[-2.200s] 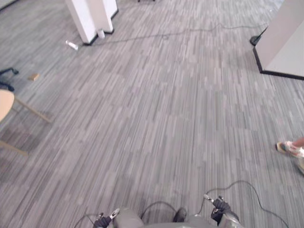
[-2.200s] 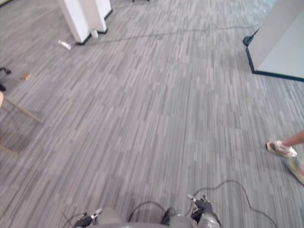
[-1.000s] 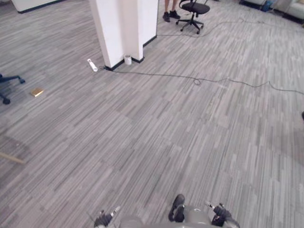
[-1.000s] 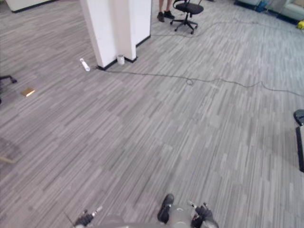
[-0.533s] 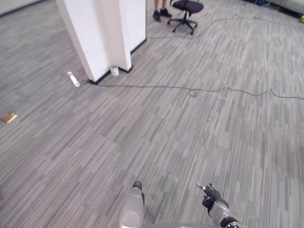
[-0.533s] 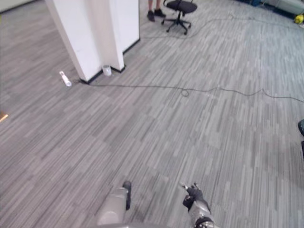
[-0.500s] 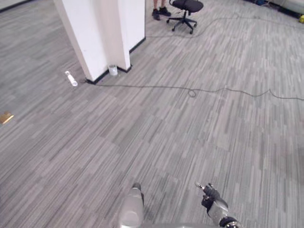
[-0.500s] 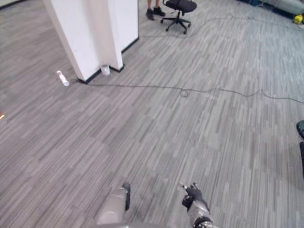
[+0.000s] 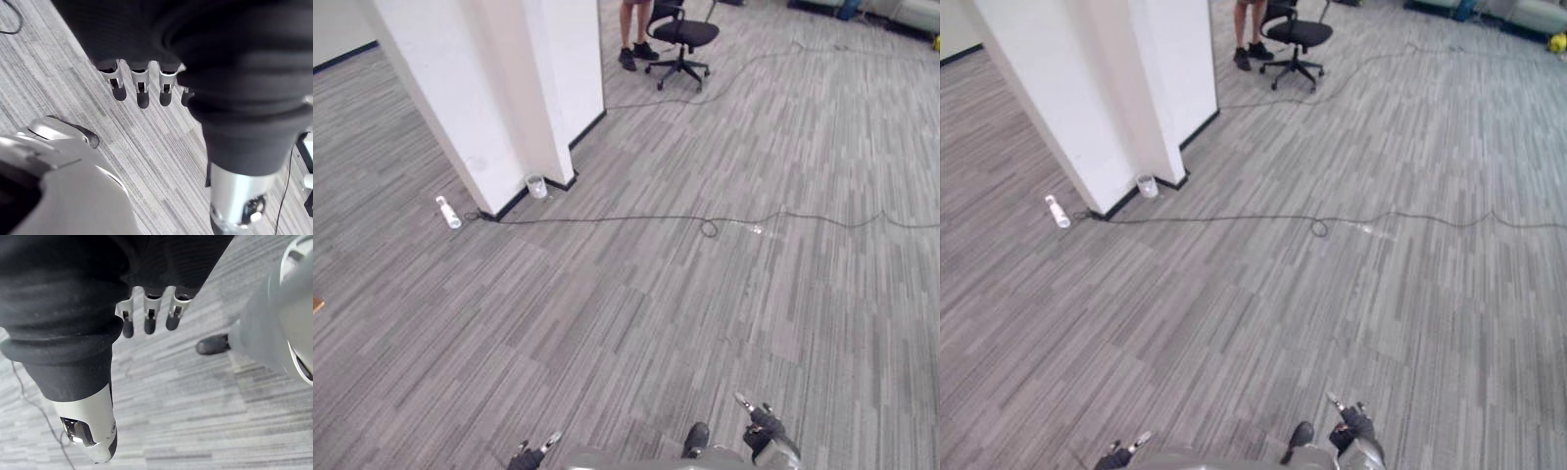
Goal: Organize washtable
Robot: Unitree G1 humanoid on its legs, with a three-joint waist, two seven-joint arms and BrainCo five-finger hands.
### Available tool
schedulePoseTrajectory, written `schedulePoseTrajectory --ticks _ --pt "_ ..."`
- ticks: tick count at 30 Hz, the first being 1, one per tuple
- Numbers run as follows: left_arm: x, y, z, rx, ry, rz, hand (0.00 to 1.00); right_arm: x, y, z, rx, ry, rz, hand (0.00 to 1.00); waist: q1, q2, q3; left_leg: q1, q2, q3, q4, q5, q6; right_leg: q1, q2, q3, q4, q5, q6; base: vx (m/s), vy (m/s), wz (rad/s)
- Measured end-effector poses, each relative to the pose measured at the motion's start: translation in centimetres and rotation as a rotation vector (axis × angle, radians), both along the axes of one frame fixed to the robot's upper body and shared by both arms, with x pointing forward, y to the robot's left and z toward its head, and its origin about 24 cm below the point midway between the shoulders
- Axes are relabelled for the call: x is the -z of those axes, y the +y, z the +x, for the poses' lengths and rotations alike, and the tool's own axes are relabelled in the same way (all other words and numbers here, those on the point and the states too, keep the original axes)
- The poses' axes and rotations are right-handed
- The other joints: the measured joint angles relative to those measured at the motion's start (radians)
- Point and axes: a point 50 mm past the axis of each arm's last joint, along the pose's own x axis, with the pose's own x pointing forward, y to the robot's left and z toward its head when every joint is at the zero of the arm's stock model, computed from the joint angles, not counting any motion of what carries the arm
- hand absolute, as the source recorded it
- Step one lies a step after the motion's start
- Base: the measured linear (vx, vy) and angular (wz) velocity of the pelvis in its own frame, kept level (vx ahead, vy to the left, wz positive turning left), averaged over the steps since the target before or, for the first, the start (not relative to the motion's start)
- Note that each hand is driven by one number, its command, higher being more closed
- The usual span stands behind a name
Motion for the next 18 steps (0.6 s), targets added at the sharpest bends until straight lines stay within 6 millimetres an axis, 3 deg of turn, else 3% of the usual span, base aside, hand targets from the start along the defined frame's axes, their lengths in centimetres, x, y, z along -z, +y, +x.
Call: schedulePoseTrajectory --ticks 2,5,7,8,10,12,13,14,18 --pt "0.1 -0.2 0.0 0.005 0.007 -0.007 0.00 0.0 -0.3 -0.4 0.026 0.004 -0.001 0.00 -0.011 0.003 -0.003 0.038 0.016 0.044 0.005 0.000 -0.005 0.033 0.034 0.033 -0.034 0.000 0.000 0.18 -0.090 -0.52" --pt "0.2 0.0 -0.2 0.008 0.014 -0.001 0.00 0.2 -0.5 -1.1 0.055 0.015 -0.001 0.00 -0.011 -0.020 -0.018 0.021 0.022 0.083 0.118 -0.004 -0.012 0.040 0.054 0.125 -0.060 -0.003 -0.004 0.09 -0.068 -0.80" --pt "0.1 0.5 0.0 0.013 0.017 0.010 0.00 0.3 -0.8 -2.1 0.069 0.039 -0.009 0.00 -0.014 -0.037 -0.022 -0.036 0.001 0.016 0.231 -0.005 -0.009 0.043 0.042 0.175 -0.075 -0.024 -0.005 0.07 -0.039 -0.55" --pt "0.1 0.5 0.3 0.020 0.017 0.010 0.00 0.5 -1.0 -2.8 0.076 0.059 -0.013 0.00 -0.013 -0.041 -0.018 -0.060 -0.024 -0.072 0.247 -0.070 -0.001 0.042 0.037 0.202 -0.078 -0.030 -0.009 -0.01 0.087 -0.52" --pt "0.2 0.2 0.4 0.038 0.026 0.005 0.00 0.7 -1.5 -4.4 0.124 0.095 -0.020 0.00 -0.016 -0.024 -0.016 -0.077 -0.050 -0.137 0.162 -0.101 0.016 0.039 0.037 0.238 -0.079 -0.024 0.003 -0.05 0.138 -0.64" --pt "0.4 0.0 -0.2 0.085 0.056 0.008 0.00 0.9 -1.3 -5.5 0.147 0.125 -0.009 0.00 -0.018 -0.002 -0.034 -0.052 -0.053 -0.067 0.093 -0.090 0.034 0.021 0.048 0.318 -0.085 -0.011 0.038 -0.08 0.175 -1.09" --pt "0.4 0.2 -0.4 0.095 0.072 0.013 0.00 1.0 -0.9 -5.9 0.148 0.133 0.003 0.00 -0.027 -0.011 -0.040 -0.044 -0.057 -0.039 0.085 -0.092 0.038 0.016 0.043 0.334 -0.085 -0.009 0.042 -0.01 0.077 -0.74" --pt "0.8 -0.6 -0.3 0.275 0.119 -0.005 0.00 1.7 -0.3 -8.7 0.095 0.259 0.048 0.00 -0.095 0.019 -0.058 0.074 -0.095 -0.045 -0.030 -0.073 0.042 -0.010 0.055 0.364 -0.085 0.018 0.058 -0.02 0.007 -0.19" --pt "0.8 -0.6 -0.2 0.275 0.117 -0.004 0.00 1.6 -0.3 -8.5 0.103 0.253 0.050 0.00 -0.096 0.020 -0.051 0.068 -0.093 -0.056 -0.034 -0.072 0.042 -0.012 0.049 0.345 -0.085 0.012 0.058 -0.05 -0.031 0.07"
